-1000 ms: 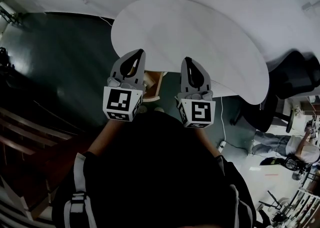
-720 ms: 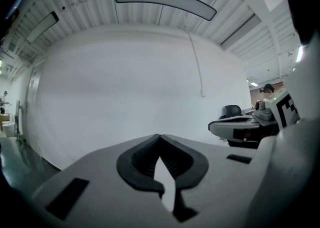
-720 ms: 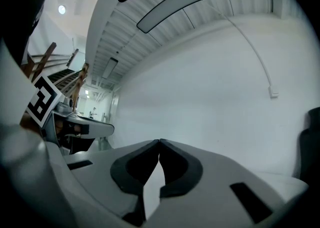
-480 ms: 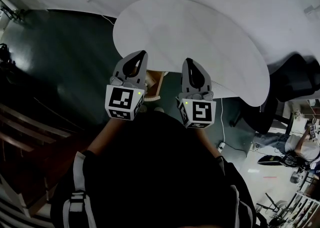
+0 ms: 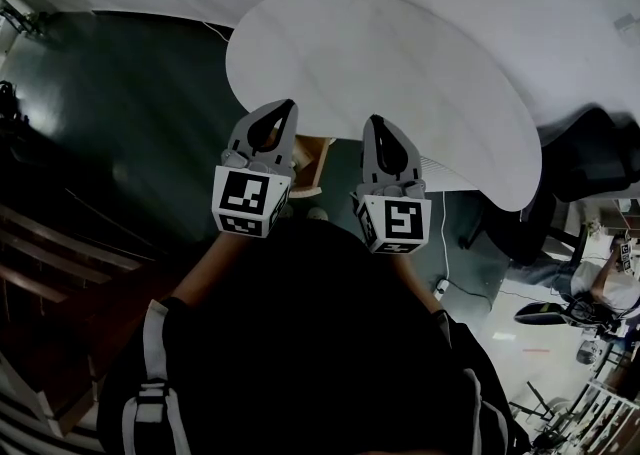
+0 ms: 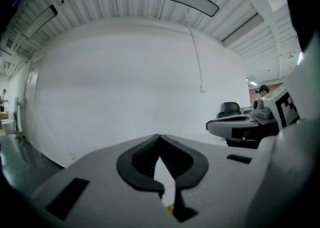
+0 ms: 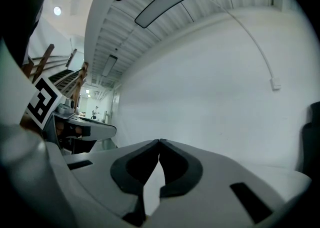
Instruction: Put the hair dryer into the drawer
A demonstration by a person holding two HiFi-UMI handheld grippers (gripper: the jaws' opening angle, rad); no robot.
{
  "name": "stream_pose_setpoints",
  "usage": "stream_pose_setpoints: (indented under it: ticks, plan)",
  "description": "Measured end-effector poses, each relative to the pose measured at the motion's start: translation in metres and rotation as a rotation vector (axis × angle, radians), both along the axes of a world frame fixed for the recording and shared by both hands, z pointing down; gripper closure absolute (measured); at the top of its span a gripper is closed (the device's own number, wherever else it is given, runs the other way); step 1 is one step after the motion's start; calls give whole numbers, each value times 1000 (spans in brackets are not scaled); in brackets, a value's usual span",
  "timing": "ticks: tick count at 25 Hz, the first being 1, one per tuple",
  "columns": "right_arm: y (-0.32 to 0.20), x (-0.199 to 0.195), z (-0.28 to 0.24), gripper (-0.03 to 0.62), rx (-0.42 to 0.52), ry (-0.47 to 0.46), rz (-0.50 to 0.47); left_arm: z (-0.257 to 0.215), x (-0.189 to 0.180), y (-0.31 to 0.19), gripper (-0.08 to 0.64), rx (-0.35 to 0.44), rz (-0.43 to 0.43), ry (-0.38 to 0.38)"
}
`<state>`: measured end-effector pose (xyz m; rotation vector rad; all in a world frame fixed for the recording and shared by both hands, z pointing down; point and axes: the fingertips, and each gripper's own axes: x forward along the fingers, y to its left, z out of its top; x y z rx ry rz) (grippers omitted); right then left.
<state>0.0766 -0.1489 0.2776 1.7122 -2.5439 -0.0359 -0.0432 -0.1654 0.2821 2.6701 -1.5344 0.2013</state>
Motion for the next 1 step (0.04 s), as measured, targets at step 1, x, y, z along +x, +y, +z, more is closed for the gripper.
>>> stream_pose_setpoints:
  ticks: [1]
  plan:
    - [-1, -1, 0, 568, -2, -2, -2, 1, 0, -1, 552, -3, 2, -2]
